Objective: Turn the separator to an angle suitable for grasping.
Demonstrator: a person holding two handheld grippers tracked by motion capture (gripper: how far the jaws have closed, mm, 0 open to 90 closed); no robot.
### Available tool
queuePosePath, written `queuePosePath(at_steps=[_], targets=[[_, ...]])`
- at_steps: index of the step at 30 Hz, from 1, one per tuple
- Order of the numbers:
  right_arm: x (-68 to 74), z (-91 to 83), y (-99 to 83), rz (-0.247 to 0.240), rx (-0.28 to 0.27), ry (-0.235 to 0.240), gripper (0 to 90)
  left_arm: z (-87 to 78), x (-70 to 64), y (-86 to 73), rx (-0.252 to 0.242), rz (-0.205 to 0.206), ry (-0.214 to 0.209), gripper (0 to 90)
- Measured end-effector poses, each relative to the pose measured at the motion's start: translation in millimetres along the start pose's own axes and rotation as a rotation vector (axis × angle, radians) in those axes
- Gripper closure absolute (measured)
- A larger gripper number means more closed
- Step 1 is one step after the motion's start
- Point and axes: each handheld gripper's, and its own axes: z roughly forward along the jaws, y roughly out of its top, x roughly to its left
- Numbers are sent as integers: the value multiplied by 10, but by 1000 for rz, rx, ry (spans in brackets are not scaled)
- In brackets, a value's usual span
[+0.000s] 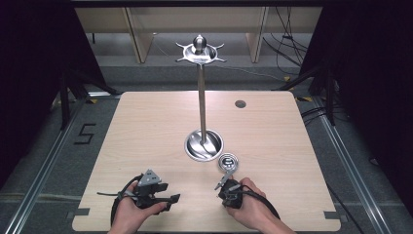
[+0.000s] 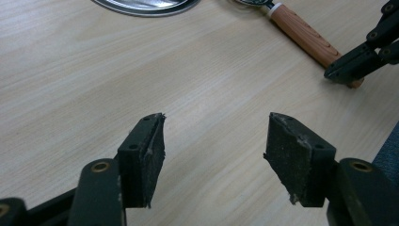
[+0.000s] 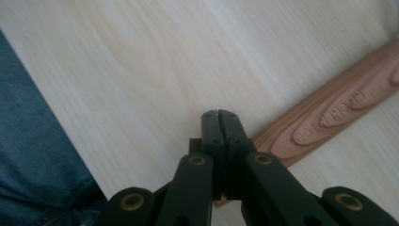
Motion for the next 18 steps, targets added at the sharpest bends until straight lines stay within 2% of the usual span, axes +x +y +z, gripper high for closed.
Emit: queuePosePath(at_steps=[1, 3, 4, 6, 9, 13, 15, 16, 18], targets=[[0, 0, 0, 0, 0, 0, 900, 0, 0, 0, 0, 0, 0, 369], [-97, -41, -95, 38, 22, -32, 900, 9, -7, 2, 1, 3, 4, 369], [-147, -52, -125, 35, 25, -36, 900, 6, -7, 5, 7, 3, -3, 369], [-233, -88, -184, 70, 27, -49, 900, 7, -8, 3, 7, 6, -2, 369], [-368, -133, -251, 93, 29, -91, 900, 14, -5, 2, 10, 2, 0, 369], [-559, -162, -303, 126, 40, -112, 900, 15, -8, 1, 6, 3, 4, 369], [-651, -177, -322, 167, 42, -126, 900, 6, -5, 1, 6, 1, -4, 369], [-713, -184, -333, 167, 49, -140, 900, 4, -2, 0, 6, 0, -2, 369], [-825, -186, -355, 200, 49, -147, 900, 3, 2, -1, 6, 3, -1, 369]])
